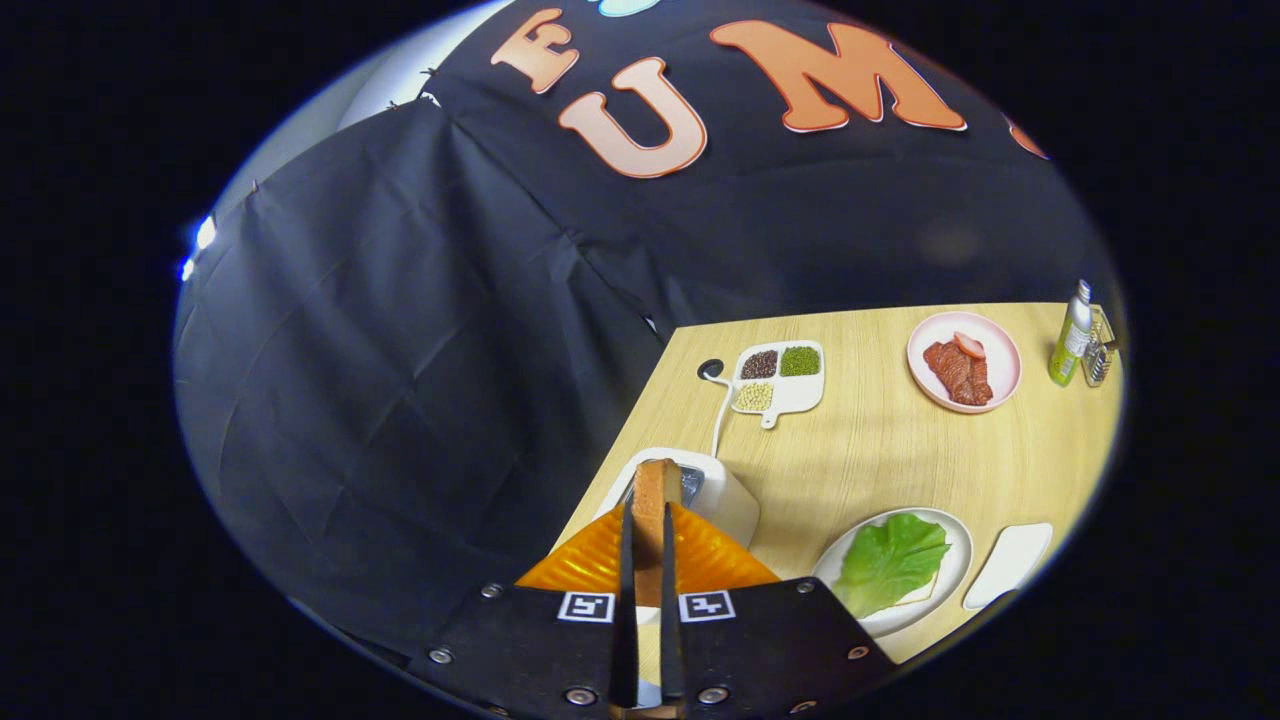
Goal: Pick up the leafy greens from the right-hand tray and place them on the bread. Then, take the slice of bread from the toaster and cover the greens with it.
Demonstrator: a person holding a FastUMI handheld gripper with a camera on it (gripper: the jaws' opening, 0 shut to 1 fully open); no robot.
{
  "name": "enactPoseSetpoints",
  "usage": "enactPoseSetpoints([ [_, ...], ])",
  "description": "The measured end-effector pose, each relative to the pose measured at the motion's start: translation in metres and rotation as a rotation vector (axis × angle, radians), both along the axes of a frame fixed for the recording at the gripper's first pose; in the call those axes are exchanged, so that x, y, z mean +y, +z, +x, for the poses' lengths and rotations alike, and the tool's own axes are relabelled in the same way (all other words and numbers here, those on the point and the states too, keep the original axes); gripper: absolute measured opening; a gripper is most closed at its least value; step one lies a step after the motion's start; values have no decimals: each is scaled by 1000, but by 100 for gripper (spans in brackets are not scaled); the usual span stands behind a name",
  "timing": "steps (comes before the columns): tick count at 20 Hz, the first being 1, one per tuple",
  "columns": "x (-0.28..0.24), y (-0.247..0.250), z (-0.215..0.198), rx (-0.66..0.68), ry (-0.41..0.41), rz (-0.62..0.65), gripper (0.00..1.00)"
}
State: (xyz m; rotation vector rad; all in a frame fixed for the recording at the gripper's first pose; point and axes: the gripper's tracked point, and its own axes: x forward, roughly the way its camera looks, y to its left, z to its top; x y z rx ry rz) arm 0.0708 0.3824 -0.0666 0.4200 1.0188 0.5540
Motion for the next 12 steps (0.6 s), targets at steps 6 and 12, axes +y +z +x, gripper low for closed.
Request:
enactPoseSetpoints([
  [6, -40, -13, -6, 14, -46, 14, 9],
  [12, -77, -49, -17, 80, -86, 15, 9],
])
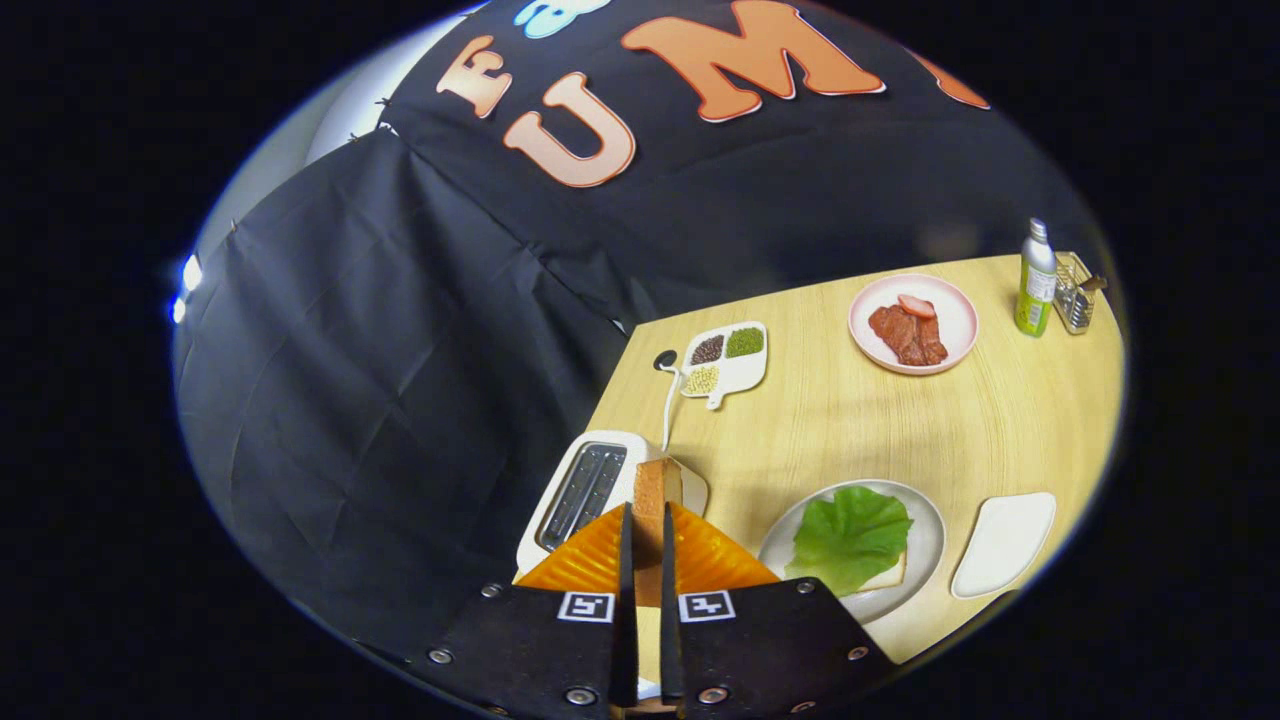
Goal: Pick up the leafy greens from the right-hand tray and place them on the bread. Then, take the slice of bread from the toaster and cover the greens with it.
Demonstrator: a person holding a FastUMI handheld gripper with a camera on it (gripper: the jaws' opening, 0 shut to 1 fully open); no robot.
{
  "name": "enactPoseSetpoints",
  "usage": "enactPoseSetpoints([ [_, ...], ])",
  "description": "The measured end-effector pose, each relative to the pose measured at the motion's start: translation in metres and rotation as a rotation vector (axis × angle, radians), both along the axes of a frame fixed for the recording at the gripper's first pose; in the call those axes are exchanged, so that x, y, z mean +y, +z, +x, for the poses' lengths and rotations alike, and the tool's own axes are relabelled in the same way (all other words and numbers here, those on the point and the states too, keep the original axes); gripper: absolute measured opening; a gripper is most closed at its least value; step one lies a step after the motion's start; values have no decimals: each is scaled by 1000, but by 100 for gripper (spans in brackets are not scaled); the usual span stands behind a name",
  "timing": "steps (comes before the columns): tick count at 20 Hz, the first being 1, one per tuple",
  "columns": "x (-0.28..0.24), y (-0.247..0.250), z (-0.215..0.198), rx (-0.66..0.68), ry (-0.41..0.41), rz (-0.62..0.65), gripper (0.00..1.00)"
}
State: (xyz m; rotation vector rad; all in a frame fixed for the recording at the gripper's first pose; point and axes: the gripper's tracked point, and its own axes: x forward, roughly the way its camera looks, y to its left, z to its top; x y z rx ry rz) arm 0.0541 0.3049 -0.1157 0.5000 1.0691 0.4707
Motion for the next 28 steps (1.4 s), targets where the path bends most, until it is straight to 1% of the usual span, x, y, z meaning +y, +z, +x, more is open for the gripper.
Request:
enactPoseSetpoints([
  [7, -35, -44, -19, 81, -26, 6, 9],
  [18, -68, -103, -44, 166, -19, 13, 9],
  [23, -85, -118, -46, 165, -28, 8, 9],
  [25, -95, -127, -47, 154, -27, -26, 9],
  [28, -104, -135, -47, 145, -34, -38, 9],
])
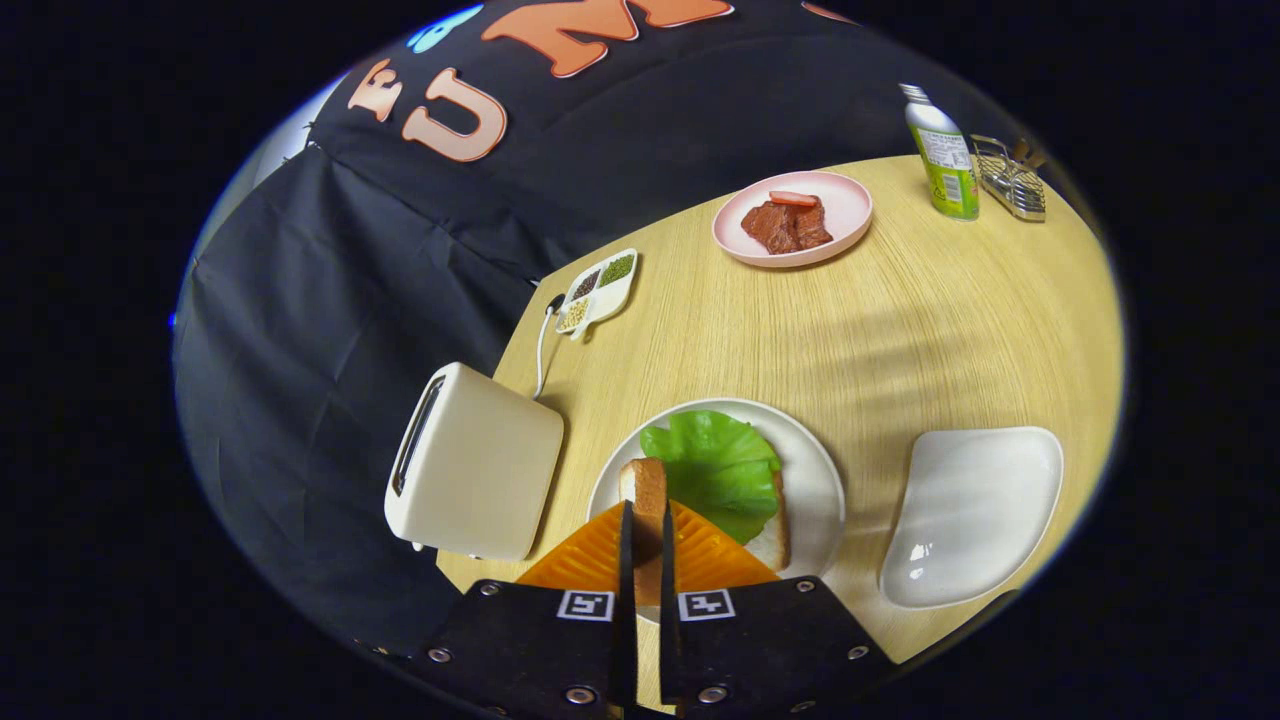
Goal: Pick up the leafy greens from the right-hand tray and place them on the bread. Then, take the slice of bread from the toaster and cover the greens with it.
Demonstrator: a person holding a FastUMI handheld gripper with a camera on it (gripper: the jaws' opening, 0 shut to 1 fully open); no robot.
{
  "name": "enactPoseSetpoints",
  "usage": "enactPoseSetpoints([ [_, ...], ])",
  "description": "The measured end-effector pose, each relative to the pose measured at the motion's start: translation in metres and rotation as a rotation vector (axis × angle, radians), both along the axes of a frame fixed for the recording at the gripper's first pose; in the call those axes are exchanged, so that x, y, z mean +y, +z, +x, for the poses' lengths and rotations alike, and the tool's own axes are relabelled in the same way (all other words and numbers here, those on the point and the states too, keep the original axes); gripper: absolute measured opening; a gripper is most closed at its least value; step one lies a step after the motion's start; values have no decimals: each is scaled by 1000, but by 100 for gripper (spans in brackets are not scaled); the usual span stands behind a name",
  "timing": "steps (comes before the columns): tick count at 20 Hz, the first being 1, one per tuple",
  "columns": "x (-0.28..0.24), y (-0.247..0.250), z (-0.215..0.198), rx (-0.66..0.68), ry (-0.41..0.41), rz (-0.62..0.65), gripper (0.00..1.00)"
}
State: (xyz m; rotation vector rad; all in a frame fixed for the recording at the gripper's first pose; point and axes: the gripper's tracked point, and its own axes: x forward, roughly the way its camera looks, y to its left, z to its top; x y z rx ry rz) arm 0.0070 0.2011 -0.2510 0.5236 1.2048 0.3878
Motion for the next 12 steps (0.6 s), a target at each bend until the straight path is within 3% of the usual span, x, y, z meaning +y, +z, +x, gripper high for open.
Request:
enactPoseSetpoints([
  [5, -17, -12, 6, -35, -7, -59, 15],
  [12, -49, 0, 31, -217, -44, -183, 29],
])
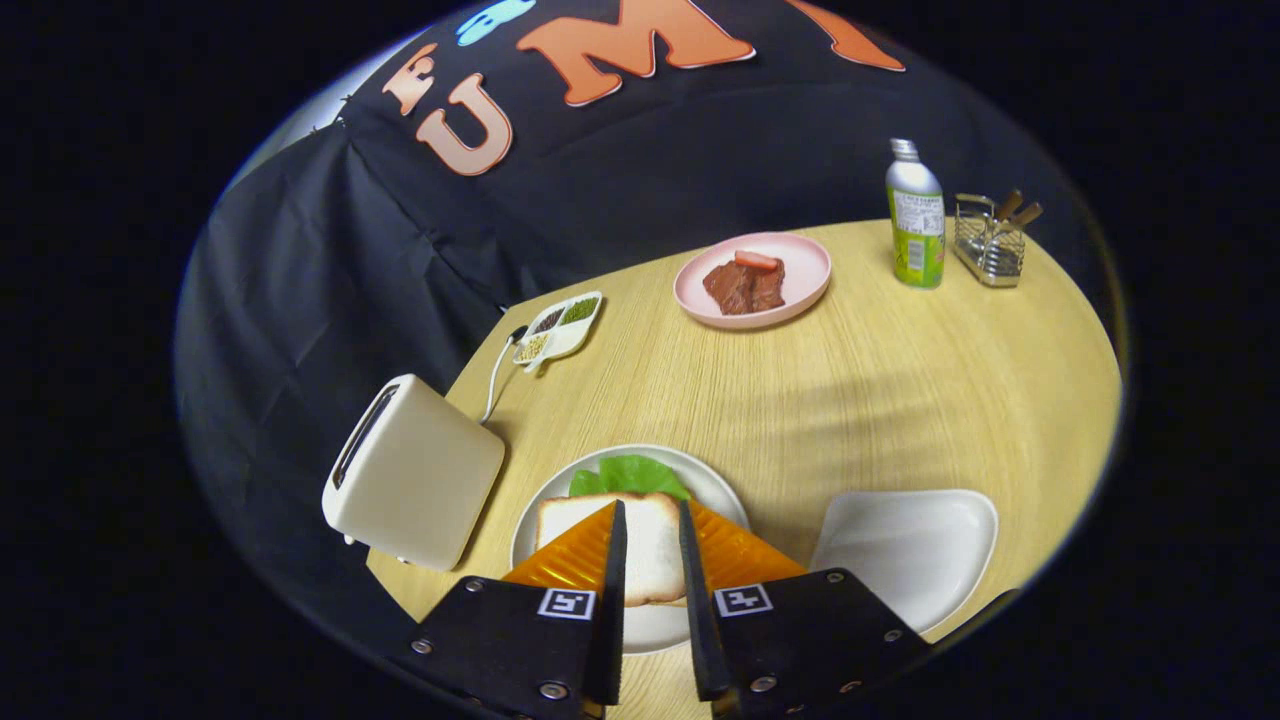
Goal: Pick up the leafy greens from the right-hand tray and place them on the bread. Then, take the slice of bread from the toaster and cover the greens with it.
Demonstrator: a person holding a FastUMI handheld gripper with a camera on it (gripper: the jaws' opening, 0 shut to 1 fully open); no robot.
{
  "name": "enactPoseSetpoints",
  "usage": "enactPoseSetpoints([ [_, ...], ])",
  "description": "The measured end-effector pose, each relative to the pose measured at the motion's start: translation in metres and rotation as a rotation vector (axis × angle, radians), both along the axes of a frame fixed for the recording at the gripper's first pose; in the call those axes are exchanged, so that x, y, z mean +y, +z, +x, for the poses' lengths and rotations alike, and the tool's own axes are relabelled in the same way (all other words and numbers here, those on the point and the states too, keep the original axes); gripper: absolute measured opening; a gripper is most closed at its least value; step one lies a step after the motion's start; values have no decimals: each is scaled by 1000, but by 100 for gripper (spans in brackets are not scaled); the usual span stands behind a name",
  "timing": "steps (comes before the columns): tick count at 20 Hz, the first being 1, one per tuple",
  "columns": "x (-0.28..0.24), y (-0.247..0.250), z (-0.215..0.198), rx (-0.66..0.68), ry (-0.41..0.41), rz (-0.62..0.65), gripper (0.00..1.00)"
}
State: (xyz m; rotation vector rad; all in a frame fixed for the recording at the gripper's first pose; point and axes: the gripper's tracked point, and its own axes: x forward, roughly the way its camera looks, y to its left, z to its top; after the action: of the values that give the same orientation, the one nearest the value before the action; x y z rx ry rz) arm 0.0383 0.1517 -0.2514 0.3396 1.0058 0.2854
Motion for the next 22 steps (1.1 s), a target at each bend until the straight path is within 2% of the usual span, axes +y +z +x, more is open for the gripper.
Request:
enactPoseSetpoints([
  [5, -29, 42, 19, -187, -60, -86, 40],
  [8, -41, 69, 22, -296, -67, -149, 48],
  [11, -54, 93, 24, -396, -74, -217, 52],
  [15, -73, 128, 29, -534, -129, -274, 59],
  [22, -111, 191, 32, -791, -247, -357, 84],
])
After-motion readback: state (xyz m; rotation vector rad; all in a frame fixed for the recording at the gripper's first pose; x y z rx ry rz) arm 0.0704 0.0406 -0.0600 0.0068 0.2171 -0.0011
